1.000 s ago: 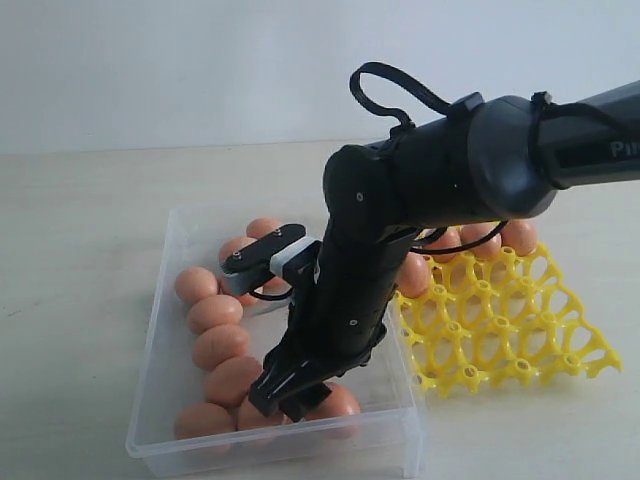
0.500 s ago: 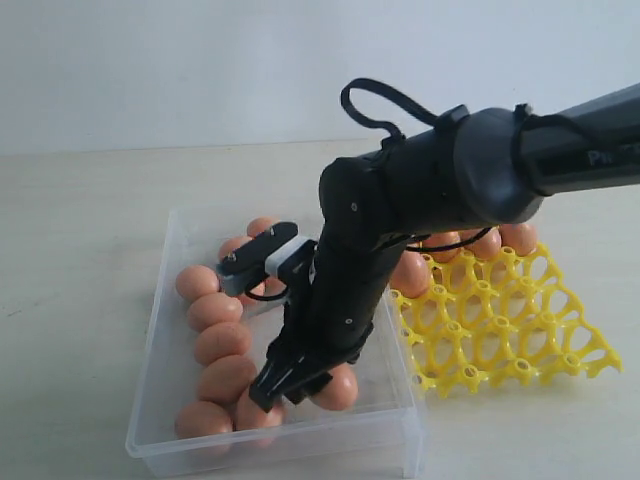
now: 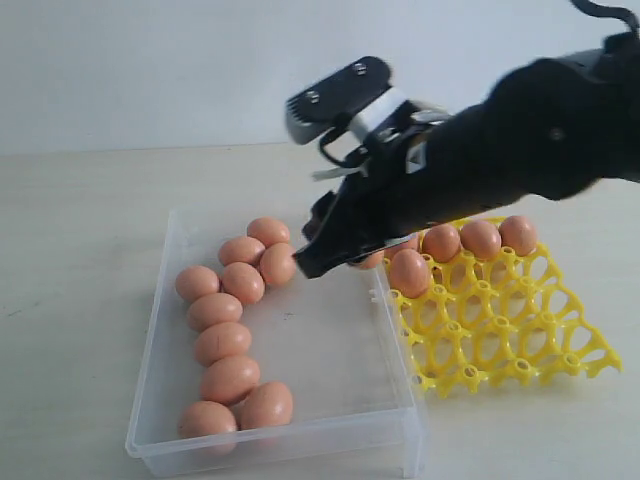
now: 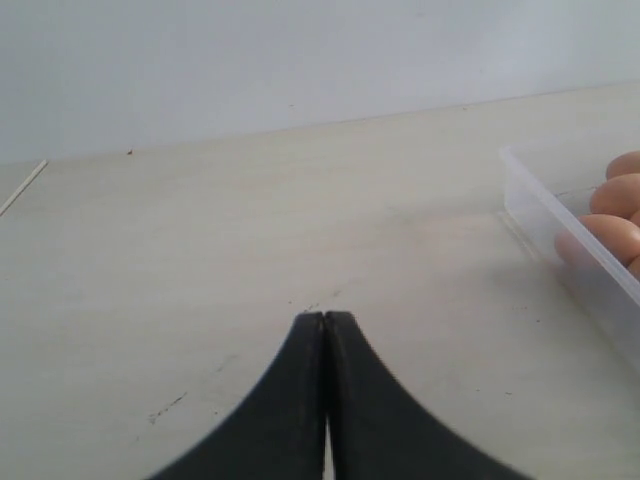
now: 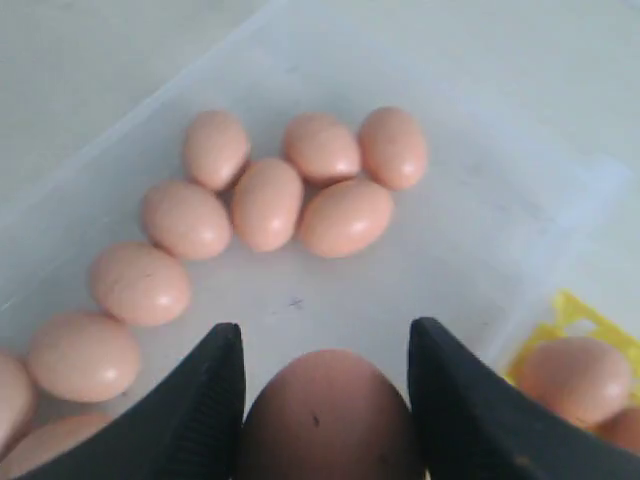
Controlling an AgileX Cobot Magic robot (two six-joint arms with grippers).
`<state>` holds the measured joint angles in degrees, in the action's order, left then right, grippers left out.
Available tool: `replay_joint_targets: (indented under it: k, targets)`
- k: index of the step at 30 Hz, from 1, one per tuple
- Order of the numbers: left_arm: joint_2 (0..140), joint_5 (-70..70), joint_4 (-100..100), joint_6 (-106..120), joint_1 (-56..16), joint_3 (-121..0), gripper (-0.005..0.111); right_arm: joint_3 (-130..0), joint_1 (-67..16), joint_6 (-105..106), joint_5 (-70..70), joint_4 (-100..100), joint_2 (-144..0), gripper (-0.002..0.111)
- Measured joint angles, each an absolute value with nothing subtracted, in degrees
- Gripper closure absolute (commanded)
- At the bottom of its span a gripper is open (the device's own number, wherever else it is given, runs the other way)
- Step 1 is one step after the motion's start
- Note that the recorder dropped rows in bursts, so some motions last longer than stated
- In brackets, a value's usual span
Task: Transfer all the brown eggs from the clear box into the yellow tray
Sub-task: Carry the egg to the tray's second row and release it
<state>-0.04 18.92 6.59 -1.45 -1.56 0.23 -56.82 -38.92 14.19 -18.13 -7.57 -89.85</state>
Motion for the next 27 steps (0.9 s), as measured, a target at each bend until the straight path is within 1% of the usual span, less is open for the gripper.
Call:
replay_joint_targets:
  k: [6, 8, 11, 15, 27]
  targets:
    - [0.0, 18.9, 6.6, -1.5, -1.6, 0.2, 0.107, -43.6, -27.8, 3.8, -0.4, -7.3, -84.3, 0.108]
    - [0.0, 18.9, 6.6, -1.5, -1.6, 0.2, 0.107, -41.1, -24.2, 0.0, 4.0, -7.3, -84.2, 0.108]
    - [0.0, 18.9, 6.6, -1.5, -1.6, 0.2, 0.107, -40.1, -21.3, -2.2, 6.6, -7.3, -85.0, 0.108]
    - [0.0, 18.9, 6.6, -1.5, -1.6, 0.2, 0.107, -40.1, -20.0, -2.7, 8.6, -7.3, -87.8, 0.108]
    - [0.0, 18.9, 6.6, -1.5, -1.6, 0.2, 0.107, -40.1, -19.9, -2.8, 11.5, -7.3, -97.1, 0.108]
